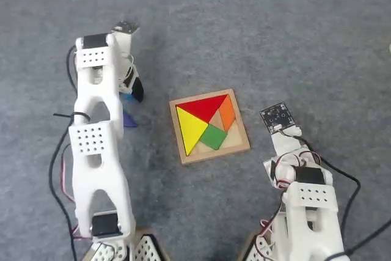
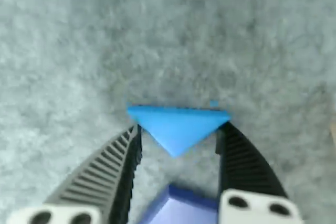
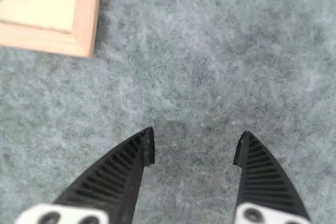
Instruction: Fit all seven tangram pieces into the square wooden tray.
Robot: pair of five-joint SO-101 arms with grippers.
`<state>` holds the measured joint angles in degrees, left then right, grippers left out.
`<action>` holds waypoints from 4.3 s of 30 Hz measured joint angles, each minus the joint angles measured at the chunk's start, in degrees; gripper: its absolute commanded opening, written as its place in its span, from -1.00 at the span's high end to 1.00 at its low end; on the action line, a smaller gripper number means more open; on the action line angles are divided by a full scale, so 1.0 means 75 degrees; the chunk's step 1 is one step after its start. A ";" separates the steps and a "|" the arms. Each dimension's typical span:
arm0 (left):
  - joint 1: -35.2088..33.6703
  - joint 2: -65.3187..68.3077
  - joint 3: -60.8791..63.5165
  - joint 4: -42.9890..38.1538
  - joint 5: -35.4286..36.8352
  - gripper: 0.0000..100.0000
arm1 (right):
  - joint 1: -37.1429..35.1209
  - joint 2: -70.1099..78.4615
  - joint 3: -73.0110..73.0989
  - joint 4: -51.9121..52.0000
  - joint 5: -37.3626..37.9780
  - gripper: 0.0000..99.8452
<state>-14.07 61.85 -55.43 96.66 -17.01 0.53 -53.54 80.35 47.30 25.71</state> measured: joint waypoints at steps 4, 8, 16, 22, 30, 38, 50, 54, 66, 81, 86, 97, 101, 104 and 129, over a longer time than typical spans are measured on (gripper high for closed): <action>0.0094 0.0270 -0.0598 0.0047 0.0258 0.55 | 0.0000 0.0000 0.0000 0.0000 0.0000 0.49; 0.0188 0.0352 -0.1184 0.0047 0.0328 0.55 | 0.0000 0.0000 0.0000 0.0000 0.0000 0.49; 0.0410 0.0352 -0.2133 0.0105 0.0082 0.55 | 0.0000 0.0000 0.0012 0.0000 0.0000 0.49; 0.0399 0.0352 -0.2356 0.0211 -0.3177 0.55 | 0.0000 0.0000 0.0012 0.0000 0.0000 0.49; 0.0387 0.0352 -0.2274 0.0234 -0.7924 0.55 | 0.0000 0.0000 0.0012 0.0000 0.0000 0.49; 0.0363 0.0375 -0.1371 0.0234 -0.8428 0.55 | 0.0000 0.0000 0.0012 0.0000 0.0023 0.49; 0.0059 0.0809 -0.1489 0.0234 -0.8440 0.66 | 0.0000 0.0000 0.0012 0.0000 0.0023 0.49; 0.0059 0.0844 -0.1547 0.0234 -0.8440 0.58 | 0.0000 0.0000 0.0012 0.0000 0.0023 0.49; 0.0070 0.1008 -0.2157 0.0234 -0.8440 0.56 | 0.0000 0.0000 0.0012 0.0000 0.0023 0.49; 0.0516 0.0985 -0.1829 0.0070 -0.8428 0.57 | 0.0000 0.0000 0.0012 0.0000 0.0023 0.49; 0.0457 0.0973 -0.1747 0.0035 -0.8428 0.69 | 0.0000 0.0000 0.0012 0.0000 0.0023 0.49; 0.0445 0.0832 -0.0996 0.0059 -0.8404 0.95 | 0.0000 0.0000 0.0012 0.0000 0.0023 0.49; 0.0434 0.0832 -0.0985 0.0340 -0.8404 0.97 | 0.0000 0.0000 0.0012 0.0000 0.0023 0.49; 0.0445 0.0926 -0.1219 0.0375 -0.7982 0.95 | 0.0000 0.0000 0.0012 0.0000 0.0023 0.49; -0.1582 0.1664 -0.4665 -0.0059 0.1676 0.67 | 0.0000 0.0000 0.0012 0.0000 0.0023 0.49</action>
<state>-25.93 74.33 -90.42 96.22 -4.44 0.53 -53.54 80.44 47.30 25.89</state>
